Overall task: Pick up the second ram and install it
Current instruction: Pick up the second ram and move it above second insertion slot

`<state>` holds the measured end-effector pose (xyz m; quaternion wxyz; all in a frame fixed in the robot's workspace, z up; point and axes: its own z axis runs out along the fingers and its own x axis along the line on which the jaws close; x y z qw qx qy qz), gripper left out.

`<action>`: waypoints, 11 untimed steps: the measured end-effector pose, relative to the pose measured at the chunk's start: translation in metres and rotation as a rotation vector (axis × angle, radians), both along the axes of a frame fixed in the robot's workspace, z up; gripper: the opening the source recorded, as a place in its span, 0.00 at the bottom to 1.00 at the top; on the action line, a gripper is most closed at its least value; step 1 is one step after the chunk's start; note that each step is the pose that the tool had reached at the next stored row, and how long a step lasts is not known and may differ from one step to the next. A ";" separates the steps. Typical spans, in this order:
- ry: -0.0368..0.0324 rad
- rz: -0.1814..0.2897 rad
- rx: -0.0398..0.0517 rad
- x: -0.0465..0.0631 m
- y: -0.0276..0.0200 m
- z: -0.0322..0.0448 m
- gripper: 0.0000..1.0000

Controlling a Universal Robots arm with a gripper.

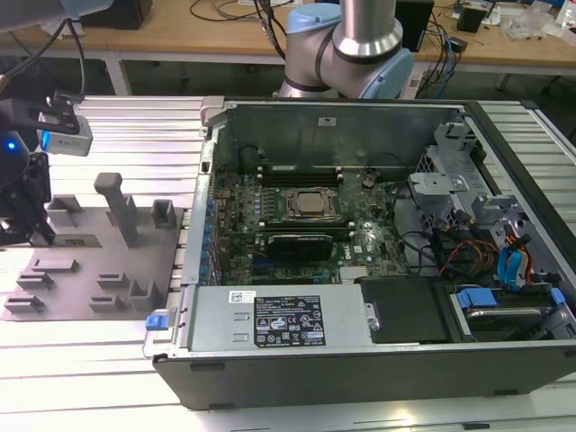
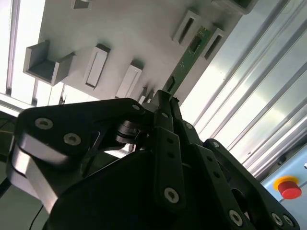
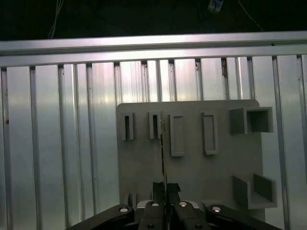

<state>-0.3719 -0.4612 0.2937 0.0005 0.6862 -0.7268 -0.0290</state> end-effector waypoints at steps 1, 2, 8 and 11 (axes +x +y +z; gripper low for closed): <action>-0.0001 0.000 0.0001 0.000 0.0000 0.0011 0.11; 0.0000 0.000 0.0001 0.000 0.0000 0.0028 0.11; 0.0000 0.000 0.0018 0.000 0.0000 0.0164 0.11; 0.0000 0.000 0.0050 0.000 0.0000 0.0266 0.11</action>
